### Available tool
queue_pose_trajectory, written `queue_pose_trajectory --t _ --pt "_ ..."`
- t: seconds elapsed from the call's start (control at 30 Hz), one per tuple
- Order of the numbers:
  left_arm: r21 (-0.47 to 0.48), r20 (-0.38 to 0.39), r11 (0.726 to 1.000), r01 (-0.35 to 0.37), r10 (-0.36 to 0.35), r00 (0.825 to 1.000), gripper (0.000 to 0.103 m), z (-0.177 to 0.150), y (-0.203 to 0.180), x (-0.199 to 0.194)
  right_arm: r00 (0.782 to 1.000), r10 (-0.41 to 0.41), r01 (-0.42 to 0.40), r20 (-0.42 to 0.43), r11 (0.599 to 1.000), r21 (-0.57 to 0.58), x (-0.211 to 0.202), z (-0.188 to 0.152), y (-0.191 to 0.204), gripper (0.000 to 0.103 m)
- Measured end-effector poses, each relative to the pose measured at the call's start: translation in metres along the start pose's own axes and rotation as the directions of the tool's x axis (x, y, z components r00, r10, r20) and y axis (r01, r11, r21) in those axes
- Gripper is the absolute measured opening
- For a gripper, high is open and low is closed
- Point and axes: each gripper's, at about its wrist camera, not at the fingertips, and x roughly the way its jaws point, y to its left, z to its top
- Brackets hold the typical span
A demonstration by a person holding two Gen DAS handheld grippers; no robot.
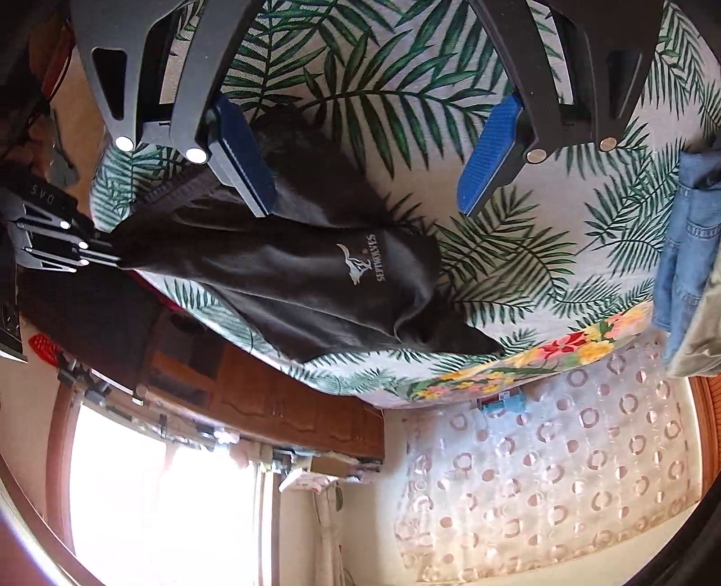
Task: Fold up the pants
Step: 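Lift the gripped edge with the right gripper and fold it across the shorts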
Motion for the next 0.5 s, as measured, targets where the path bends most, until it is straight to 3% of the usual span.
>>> queue_pose_trajectory --t 0.2,0.4,0.5 --pt "0.040 -0.060 0.999 -0.014 0.016 0.998 0.084 -0.007 -0.008 0.015 0.999 0.004 -0.003 -0.051 1.000 0.019 0.010 -0.008 -0.003 0.005" --pt "0.050 -0.101 0.999 -0.011 0.016 0.995 0.084 -0.013 -0.009 0.022 0.999 0.005 -0.002 -0.037 0.998 0.065 0.006 -0.005 -0.011 0.005" --pt "0.046 -0.111 0.999 -0.010 0.015 0.994 0.084 -0.015 -0.008 0.025 0.999 0.001 0.002 -0.042 0.997 0.078 0.008 -0.004 -0.012 0.013"
